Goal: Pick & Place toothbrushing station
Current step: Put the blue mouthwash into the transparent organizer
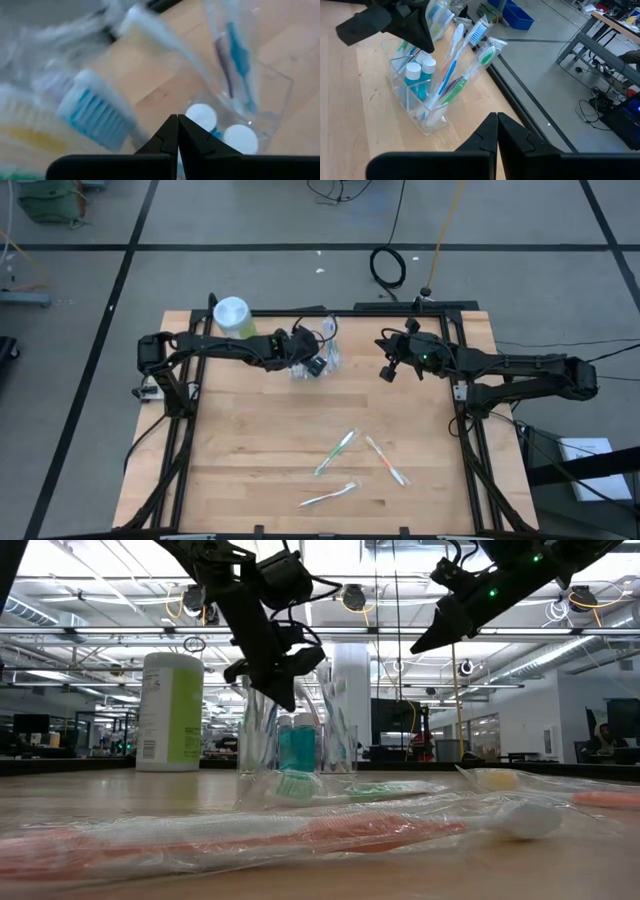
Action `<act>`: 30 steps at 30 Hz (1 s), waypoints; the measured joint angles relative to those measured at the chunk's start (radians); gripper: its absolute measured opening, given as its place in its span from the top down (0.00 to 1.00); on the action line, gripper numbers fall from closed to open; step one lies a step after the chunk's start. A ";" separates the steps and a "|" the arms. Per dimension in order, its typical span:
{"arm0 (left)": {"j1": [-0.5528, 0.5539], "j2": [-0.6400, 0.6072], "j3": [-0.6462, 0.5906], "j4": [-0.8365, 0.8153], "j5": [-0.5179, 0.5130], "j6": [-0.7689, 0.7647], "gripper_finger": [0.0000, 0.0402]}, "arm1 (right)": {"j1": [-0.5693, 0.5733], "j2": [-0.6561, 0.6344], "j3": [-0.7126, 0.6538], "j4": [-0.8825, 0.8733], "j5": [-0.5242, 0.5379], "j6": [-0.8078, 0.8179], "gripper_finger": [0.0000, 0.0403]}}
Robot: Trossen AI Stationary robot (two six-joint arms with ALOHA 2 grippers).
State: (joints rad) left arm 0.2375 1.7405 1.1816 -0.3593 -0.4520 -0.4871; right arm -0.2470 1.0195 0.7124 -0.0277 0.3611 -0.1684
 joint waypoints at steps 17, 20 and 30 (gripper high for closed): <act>0.004 0.007 0.000 -0.053 0.008 -0.233 0.98 | 0.000 0.000 0.000 0.000 0.000 0.000 1.00; 0.005 0.007 0.000 -0.069 0.007 -0.241 0.99 | 0.000 0.000 0.000 0.000 0.000 0.000 1.00; -0.021 0.007 0.001 -0.060 0.028 -0.199 0.98 | 0.000 0.000 0.000 0.001 0.000 0.000 1.00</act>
State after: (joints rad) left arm 0.2164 1.7473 1.1824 -0.4194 -0.4237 -0.6861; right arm -0.2470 1.0195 0.7124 -0.0269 0.3607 -0.1688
